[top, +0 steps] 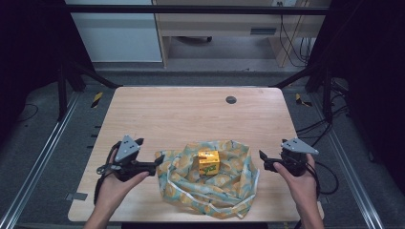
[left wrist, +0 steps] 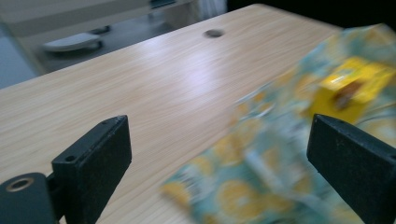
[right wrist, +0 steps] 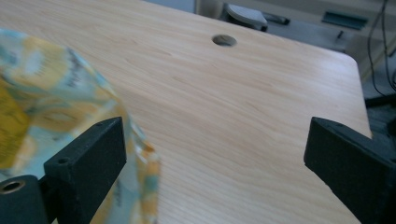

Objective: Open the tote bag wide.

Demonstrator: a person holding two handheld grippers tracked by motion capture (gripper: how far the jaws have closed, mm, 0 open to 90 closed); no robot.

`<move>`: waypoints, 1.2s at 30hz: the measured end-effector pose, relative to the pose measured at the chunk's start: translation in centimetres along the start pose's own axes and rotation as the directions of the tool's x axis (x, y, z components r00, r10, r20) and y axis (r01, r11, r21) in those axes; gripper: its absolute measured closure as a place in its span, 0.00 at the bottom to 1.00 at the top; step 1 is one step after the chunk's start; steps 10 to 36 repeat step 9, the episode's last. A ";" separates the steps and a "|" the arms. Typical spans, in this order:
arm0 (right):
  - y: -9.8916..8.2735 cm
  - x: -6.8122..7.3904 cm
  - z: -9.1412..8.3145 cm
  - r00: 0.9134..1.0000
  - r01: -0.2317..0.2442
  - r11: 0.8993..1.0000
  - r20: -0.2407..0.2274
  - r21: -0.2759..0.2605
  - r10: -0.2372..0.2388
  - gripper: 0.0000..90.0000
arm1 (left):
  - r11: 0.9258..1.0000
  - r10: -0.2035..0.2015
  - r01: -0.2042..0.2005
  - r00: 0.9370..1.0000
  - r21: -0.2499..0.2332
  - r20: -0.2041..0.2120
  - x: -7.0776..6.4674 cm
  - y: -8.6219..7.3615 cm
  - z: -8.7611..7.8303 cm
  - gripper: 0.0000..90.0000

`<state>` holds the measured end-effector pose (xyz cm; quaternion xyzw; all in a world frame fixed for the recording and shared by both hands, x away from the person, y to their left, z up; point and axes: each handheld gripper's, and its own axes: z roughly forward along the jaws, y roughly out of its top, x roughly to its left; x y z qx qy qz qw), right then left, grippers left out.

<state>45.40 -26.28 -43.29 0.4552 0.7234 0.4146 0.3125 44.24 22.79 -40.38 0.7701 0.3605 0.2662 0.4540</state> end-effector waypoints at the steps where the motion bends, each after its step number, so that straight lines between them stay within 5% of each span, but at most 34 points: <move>1: -0.5 -0.3 0.0 1.000 -0.014 1.000 0.017 0.004 0.014 0.06 | 1.000 -0.001 0.001 0.999 0.012 -0.032 0.9 -0.6 -0.2 0.07; 6: -2.8 -1.7 0.4 0.993 -0.084 0.995 0.083 0.046 0.080 0.06 | 0.996 -0.051 0.063 0.985 0.067 -0.163 5.1 -4.6 -0.6 0.04; 9: -3.4 -1.8 0.6 0.992 -0.097 0.993 0.088 0.064 0.091 0.06 | 0.988 -0.074 0.098 0.980 0.122 -0.182 6.7 -6.6 -0.5 0.04; 36: -3.4 -1.8 0.6 0.992 -0.097 0.993 0.088 0.064 0.091 0.06 | 0.988 -0.074 0.098 0.980 0.122 -0.182 6.7 -6.6 -0.5 0.04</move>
